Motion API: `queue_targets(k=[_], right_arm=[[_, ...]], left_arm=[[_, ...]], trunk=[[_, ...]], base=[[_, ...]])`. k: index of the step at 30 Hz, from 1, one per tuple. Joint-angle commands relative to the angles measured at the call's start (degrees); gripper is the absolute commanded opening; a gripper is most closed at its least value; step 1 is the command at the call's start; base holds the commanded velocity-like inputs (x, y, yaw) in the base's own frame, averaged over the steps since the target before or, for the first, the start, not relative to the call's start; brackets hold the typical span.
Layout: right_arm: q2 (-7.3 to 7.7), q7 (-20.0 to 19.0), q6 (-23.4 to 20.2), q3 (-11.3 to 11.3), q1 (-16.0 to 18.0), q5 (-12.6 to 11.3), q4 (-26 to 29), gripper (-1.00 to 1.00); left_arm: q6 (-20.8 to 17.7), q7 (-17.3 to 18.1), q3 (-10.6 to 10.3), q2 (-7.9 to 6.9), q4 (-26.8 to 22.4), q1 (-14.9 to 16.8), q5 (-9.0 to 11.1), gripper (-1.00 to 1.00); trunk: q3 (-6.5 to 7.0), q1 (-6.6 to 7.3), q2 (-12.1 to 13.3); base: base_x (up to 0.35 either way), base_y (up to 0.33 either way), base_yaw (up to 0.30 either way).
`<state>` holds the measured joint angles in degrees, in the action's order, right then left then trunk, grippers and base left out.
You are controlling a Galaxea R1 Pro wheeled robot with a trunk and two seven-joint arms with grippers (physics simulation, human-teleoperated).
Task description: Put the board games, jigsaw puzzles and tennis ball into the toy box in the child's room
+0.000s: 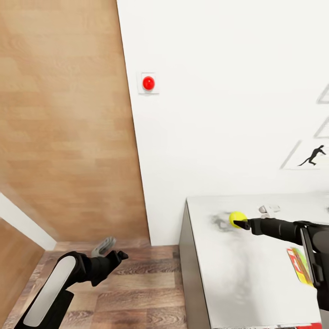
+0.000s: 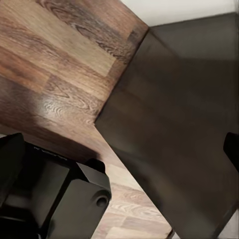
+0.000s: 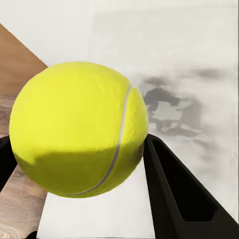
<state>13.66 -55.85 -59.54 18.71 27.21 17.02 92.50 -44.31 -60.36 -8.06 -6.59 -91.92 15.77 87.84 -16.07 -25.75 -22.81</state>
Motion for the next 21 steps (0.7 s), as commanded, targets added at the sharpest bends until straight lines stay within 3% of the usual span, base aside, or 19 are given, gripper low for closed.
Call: queue_targets(k=[1,21], right_arm=[[-0.01,-0.5,-0.5,0.0,0.1,0.4,0.0,-1.0],[0.43,-0.7,-0.5,0.9,0.2,0.4,0.1,-1.0]], left_arm=[[-0.1,-0.6,0.0,-0.04,-0.1,0.1,0.5,1.0],[0.0,-0.5,-0.3,-0.01,-0.1,0.0,0.3,1.0]], trunk=[[-0.03,-0.04,-0.1],[1.35,-0.04,-0.1]], base=[[0.0,0.0,-0.181],[0.0,0.0,-0.222]])
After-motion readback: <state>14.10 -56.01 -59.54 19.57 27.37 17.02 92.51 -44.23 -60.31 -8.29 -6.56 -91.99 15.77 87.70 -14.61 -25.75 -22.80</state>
